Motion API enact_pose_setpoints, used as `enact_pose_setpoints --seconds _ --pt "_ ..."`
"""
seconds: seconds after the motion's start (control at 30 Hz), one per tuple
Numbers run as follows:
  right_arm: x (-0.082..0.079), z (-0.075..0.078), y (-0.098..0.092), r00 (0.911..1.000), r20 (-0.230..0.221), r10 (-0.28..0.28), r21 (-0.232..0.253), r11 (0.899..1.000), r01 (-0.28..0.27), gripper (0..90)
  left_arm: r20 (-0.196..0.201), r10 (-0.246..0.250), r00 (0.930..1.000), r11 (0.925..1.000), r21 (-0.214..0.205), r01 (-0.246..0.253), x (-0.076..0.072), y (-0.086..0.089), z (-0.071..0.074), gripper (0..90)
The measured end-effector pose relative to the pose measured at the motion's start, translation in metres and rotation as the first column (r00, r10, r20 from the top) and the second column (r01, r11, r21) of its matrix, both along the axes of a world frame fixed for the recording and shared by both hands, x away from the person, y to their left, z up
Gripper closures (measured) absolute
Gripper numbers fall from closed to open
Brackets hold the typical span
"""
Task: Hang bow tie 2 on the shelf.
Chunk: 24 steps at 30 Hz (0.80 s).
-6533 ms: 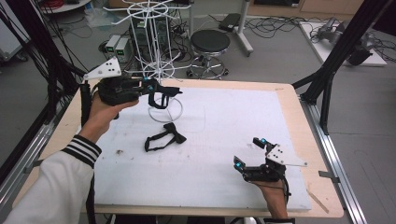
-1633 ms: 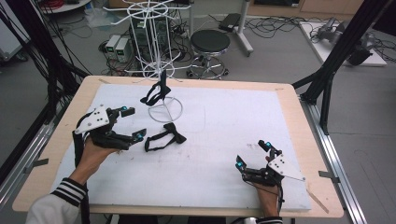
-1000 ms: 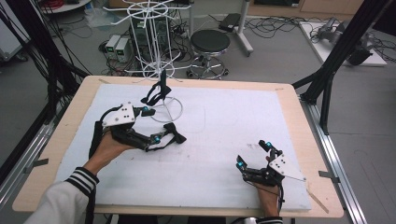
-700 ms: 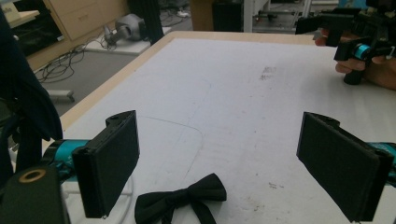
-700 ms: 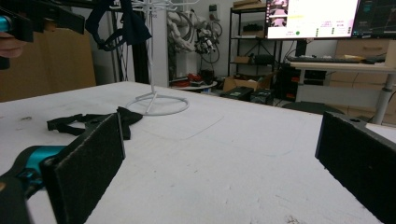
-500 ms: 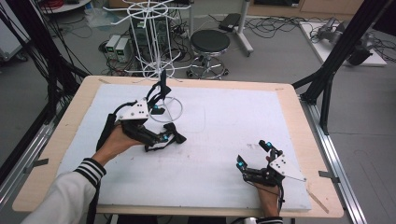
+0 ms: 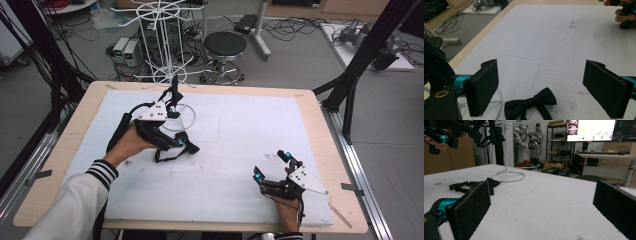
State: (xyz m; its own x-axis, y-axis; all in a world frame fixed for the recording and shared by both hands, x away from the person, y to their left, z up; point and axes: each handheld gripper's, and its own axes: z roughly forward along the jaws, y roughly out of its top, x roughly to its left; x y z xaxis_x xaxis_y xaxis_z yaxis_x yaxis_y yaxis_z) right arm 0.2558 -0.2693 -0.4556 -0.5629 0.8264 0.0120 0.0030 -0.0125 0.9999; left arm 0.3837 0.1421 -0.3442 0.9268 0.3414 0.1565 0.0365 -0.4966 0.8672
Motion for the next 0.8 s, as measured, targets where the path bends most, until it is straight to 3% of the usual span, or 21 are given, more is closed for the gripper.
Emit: enact_pose_setpoints --seconds 0.43,0.8 --pt "0.000 0.000 0.000 1.0000 -0.004 -0.001 0.003 1.000 0.001 0.6 -0.010 -0.006 0.9999 0.9958 0.092 0.006 0.014 -0.009 -0.003 14.8" --pt "0.000 0.000 0.000 1.0000 -0.007 -0.001 0.004 1.000 0.001 0.6 -0.033 -0.011 0.9994 0.9834 0.181 0.017 0.021 -0.018 -0.018 17.1"
